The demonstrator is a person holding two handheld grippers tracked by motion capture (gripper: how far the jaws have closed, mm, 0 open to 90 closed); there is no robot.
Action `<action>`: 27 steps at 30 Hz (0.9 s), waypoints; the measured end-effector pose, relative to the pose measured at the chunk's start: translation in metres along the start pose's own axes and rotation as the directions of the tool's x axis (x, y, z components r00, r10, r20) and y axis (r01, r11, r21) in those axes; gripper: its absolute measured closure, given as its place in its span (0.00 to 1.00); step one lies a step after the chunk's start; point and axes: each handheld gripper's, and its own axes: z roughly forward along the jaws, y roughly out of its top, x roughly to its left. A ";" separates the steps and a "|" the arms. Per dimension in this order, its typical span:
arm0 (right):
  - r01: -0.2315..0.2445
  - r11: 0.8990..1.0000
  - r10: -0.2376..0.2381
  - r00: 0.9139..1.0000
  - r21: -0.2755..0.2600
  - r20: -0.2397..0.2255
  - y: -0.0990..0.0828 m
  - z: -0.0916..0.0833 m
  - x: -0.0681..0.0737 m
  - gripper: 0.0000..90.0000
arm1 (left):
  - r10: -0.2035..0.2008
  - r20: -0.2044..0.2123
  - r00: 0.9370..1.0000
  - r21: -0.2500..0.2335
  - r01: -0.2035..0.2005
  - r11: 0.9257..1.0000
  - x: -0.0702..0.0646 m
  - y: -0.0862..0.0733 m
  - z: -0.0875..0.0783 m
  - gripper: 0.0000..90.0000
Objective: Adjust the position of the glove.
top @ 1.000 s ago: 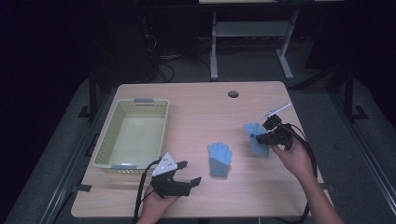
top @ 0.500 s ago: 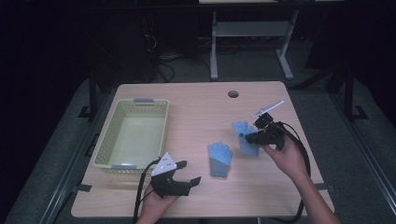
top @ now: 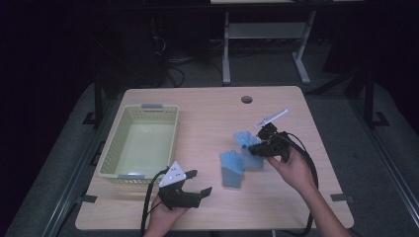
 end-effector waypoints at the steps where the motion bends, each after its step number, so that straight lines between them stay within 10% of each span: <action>1: 0.003 1.000 -0.003 1.000 -0.003 -0.003 0.000 0.001 0.001 0.92 | 0.004 0.001 1.000 -0.001 -0.004 1.000 -0.001 0.000 0.000 0.22; 27: 0.009 1.000 -0.008 0.999 0.018 -0.054 0.000 0.041 0.033 0.93 | 0.015 0.000 1.000 0.006 -0.015 1.000 -0.002 0.000 0.002 0.22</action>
